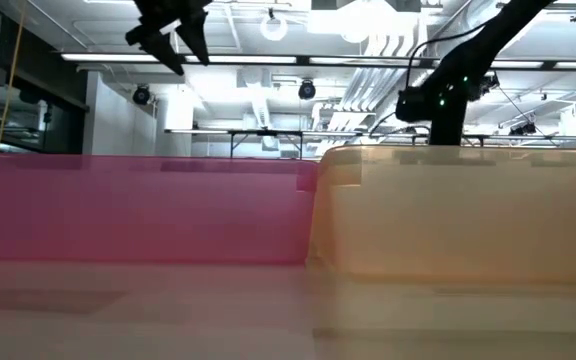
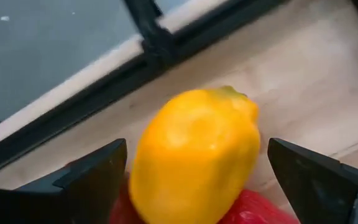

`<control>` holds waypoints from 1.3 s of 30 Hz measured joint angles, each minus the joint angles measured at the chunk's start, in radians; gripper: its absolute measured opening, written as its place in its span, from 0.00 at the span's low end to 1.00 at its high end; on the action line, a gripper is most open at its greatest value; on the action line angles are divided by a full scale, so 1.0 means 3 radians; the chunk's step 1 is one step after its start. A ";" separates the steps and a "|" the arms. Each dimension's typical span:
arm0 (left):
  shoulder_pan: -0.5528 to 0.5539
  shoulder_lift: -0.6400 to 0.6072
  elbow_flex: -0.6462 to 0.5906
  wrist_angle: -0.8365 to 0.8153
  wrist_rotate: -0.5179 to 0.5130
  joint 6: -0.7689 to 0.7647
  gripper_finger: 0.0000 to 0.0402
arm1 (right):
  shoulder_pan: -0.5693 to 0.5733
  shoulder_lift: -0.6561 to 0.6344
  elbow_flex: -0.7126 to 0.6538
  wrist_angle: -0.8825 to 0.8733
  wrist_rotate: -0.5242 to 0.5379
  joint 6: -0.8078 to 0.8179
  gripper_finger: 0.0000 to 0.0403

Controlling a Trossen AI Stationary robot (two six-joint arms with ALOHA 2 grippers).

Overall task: Sort produce into baskets
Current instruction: Put the lemon into the white bin

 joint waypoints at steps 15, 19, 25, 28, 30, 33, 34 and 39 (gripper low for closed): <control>-0.0001 -0.0153 -0.0001 -0.0309 -0.0001 0.0113 0.84 | 0.0025 0.0378 0.0004 0.0083 -0.0114 -0.0036 0.93; -0.0001 -0.0309 -0.0001 -0.0230 -0.0028 0.0289 0.84 | 0.0018 0.0365 0.0004 0.0081 -0.0116 -0.0280 0.84; -0.0001 -0.0578 -0.0001 -0.0045 -0.0055 0.0468 0.84 | 0.0018 0.0048 0.0014 0.0093 -0.0036 -0.0898 0.75; -0.0001 -0.0674 -0.0001 0.0102 -0.0061 0.0603 0.84 | 0.0019 -0.0255 0.0014 0.0124 0.0027 -0.1245 0.76; -0.0001 -0.0723 -0.0036 0.0232 0.0001 0.0721 0.84 | 0.0052 -0.0480 0.0015 0.0215 -0.0087 -0.1551 0.76; -0.0001 -0.0825 -0.0230 0.0465 0.0277 0.0868 0.84 | 0.0218 -0.0756 0.0020 0.0299 -0.0555 -0.2052 0.76; -0.0001 -0.0864 -0.0340 0.0601 0.0368 0.0874 0.84 | 0.0313 -0.0826 0.0020 0.0288 -0.0702 -0.2154 0.76; -0.0001 -0.1046 -0.1015 0.1406 0.0740 0.0644 0.84 | 0.0952 -0.0917 0.0020 0.0438 -0.0878 -0.2220 0.77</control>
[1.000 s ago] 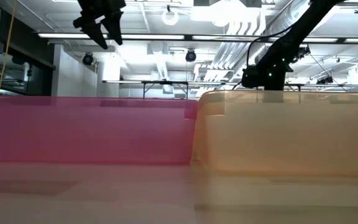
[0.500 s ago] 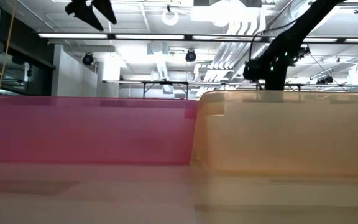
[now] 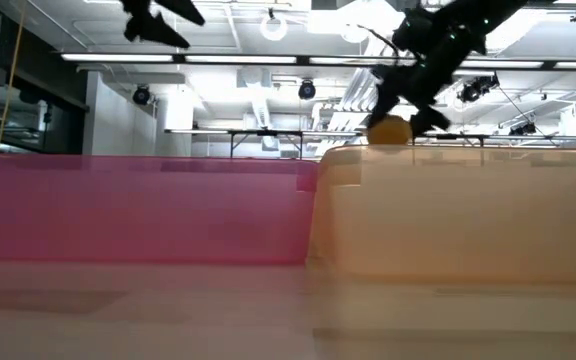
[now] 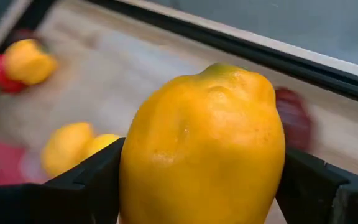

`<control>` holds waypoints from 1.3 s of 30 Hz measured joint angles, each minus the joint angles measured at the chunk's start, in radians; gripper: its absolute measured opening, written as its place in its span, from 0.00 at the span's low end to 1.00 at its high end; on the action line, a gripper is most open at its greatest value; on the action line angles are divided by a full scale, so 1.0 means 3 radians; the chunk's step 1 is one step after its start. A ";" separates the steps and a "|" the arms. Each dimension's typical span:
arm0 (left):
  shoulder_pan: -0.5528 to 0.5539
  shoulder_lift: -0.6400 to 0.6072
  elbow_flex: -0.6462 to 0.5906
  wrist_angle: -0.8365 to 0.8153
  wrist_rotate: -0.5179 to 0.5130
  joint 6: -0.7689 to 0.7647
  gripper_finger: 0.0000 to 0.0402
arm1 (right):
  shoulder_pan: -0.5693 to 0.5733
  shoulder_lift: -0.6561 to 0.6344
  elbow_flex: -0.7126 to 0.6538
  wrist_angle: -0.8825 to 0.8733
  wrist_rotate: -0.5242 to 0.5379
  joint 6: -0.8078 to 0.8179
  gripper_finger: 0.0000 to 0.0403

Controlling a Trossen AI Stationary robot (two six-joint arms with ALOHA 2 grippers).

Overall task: Sort produce into baskets
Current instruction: Put the lemon into the white bin

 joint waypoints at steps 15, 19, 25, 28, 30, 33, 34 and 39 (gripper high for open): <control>0.0000 -0.0153 -0.0747 0.1199 0.0513 -0.0798 0.84 | 0.0784 0.0995 -0.0001 0.1813 0.0301 0.0544 0.77; -0.0001 -0.0282 -0.0747 0.1133 0.0541 -0.0800 0.84 | 0.0726 0.1030 -0.0001 0.1750 0.0369 0.0650 0.77; -0.0001 -0.0436 -0.0747 0.1126 0.0851 -0.0808 0.84 | 0.0641 0.1030 -0.0001 0.1737 0.0517 0.0437 0.77; -0.0028 -0.0497 -0.0747 0.1067 0.0932 -0.0845 0.84 | 0.0627 0.1029 -0.0001 0.1753 0.0524 0.0588 0.77; -0.0076 -0.0531 -0.0747 0.0993 0.0932 -0.0860 0.84 | 0.0632 0.1029 -0.0001 0.1807 0.0513 0.0590 0.77; -0.0165 -0.0575 -0.0747 0.0902 0.0933 -0.0826 0.84 | 0.0641 0.1029 -0.0001 0.1867 0.0403 0.0515 0.77; -0.0187 -0.0586 -0.0747 0.0881 0.0933 -0.0811 0.84 | 0.0641 0.1029 -0.0001 0.1907 0.0354 0.0499 0.78; -0.0225 -0.0590 -0.0747 0.0867 0.0932 -0.0804 0.84 | 0.0678 0.1026 -0.0001 0.1981 0.0455 0.0590 0.87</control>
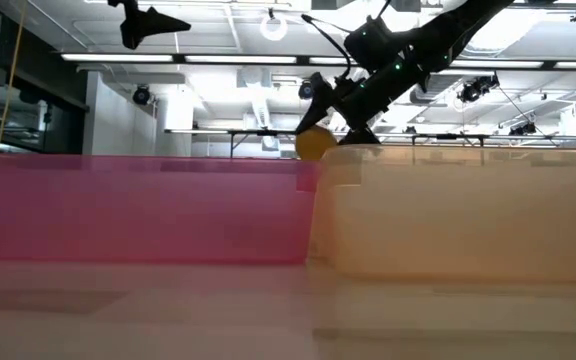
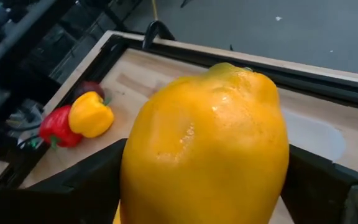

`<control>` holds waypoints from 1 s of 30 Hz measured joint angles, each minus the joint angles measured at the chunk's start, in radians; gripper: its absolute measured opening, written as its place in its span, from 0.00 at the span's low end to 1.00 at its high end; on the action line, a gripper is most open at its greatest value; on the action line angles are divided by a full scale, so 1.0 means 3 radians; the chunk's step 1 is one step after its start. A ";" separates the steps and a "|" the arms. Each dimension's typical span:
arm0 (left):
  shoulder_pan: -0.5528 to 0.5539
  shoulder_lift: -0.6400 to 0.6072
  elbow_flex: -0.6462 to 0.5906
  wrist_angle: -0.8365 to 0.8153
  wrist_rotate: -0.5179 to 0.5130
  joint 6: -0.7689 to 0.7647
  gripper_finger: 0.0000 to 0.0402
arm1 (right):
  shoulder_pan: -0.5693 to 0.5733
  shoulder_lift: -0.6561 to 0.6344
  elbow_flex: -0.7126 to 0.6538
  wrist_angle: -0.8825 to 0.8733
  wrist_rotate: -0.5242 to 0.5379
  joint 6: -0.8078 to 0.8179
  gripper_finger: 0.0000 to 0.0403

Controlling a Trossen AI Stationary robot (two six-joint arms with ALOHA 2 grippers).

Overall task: Sort produce into baskets
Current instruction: Put the lemon into the white bin, then put the yellow bell pepper into the orange bin

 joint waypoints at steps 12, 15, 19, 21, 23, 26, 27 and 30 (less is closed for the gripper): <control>0.0001 0.0007 0.0000 0.0034 -0.0201 0.0042 0.84 | -0.0002 -0.0008 0.0000 0.0137 0.0041 0.0015 0.95; 0.0011 0.0163 0.0058 0.0013 -0.0536 -0.0171 0.84 | -0.0105 -0.0106 -0.0001 0.0118 -0.0117 -0.0032 0.95; 0.0110 0.0658 0.0524 -0.0795 -0.0579 -0.0073 0.84 | -0.0255 -0.0365 0.0000 0.0120 -0.0142 -0.0129 0.95; 0.0173 0.0988 0.0845 -0.1433 -0.0736 -0.0066 0.84 | -0.0332 -0.0520 -0.0001 0.0120 -0.0143 -0.0212 0.95; 0.0290 0.1300 0.1061 -0.2088 -0.0971 -0.0063 0.84 | -0.0400 -0.0662 -0.0001 0.0073 -0.0144 -0.0274 0.95; 0.0426 0.1662 0.1101 -0.2573 -0.1113 -0.0030 0.84 | -0.0461 -0.0853 0.0000 -0.0157 -0.0143 -0.0373 0.95; 0.0456 0.1738 0.1056 -0.2611 -0.1114 -0.0037 0.84 | -0.0468 -0.0904 0.0000 -0.0244 -0.0144 -0.0399 0.95; 0.0499 0.1878 0.0826 -0.2625 -0.1157 -0.0247 0.84 | -0.0473 -0.1017 0.0000 -0.0591 -0.0144 -0.0469 0.95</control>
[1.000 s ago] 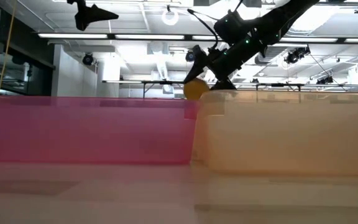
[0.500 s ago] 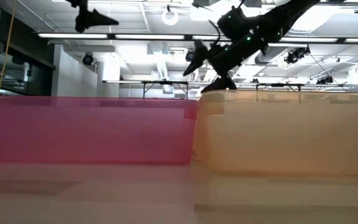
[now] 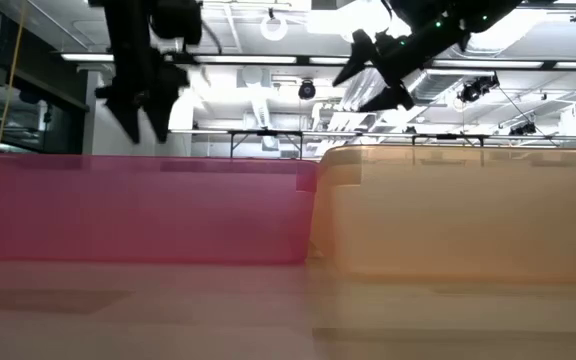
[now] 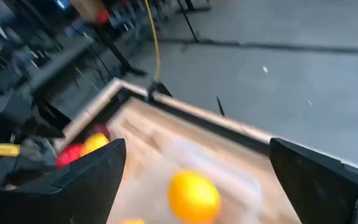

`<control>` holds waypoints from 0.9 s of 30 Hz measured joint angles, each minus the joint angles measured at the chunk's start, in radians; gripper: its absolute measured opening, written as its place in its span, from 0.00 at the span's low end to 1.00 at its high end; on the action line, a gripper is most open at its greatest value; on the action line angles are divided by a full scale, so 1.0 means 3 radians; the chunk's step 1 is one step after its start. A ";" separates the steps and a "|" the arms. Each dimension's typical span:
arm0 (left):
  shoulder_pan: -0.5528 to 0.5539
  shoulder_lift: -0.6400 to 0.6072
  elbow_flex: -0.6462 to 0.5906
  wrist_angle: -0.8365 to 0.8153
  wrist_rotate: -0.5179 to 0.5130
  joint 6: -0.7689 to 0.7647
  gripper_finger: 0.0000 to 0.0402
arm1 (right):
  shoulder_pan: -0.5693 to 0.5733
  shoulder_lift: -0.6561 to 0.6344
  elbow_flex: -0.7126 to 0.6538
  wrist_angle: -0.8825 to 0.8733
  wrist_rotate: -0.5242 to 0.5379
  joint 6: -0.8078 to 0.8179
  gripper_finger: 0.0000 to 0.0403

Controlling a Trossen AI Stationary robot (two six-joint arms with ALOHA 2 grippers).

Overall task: Sort produce into baskets
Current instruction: Put the yellow bell pepper into the orange bin

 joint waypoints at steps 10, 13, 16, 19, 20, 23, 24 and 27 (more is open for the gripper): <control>0.0225 0.0013 -0.0428 0.0304 -0.0247 -0.0995 0.84 | 0.0050 0.0048 -0.0001 -0.0607 0.0129 -0.0146 0.95; 0.0346 0.0066 -0.0521 0.0407 -0.0111 -0.0977 0.84 | 0.0065 0.0076 -0.0001 -0.0597 0.0139 -0.0148 0.95; 0.0512 0.0122 -0.0587 0.0399 -0.0040 -0.0967 0.84 | 0.0065 0.0108 -0.0001 -0.0579 0.0203 -0.0146 0.95; 0.0640 0.0149 -0.0592 0.0431 -0.0039 -0.0965 0.84 | 0.0065 0.0127 -0.0001 -0.0579 0.0314 -0.0132 0.95; 0.0669 0.0148 -0.0592 0.0475 -0.0039 -0.0930 0.84 | 0.0065 0.0127 -0.0001 -0.0576 0.0343 -0.0126 0.95; 0.0734 0.0155 -0.0591 0.0520 -0.0002 -0.0813 0.84 | 0.0065 0.0127 -0.0001 -0.0576 0.0369 -0.0145 0.95; 0.0755 0.0168 -0.0591 0.0505 0.0008 -0.0798 0.84 | 0.0065 0.0127 -0.0001 -0.0578 0.0369 -0.0145 0.95; 0.0804 0.0260 -0.0591 0.0514 0.0021 -0.0766 0.84 | 0.0065 0.0127 -0.0001 -0.0576 0.0370 -0.0146 0.95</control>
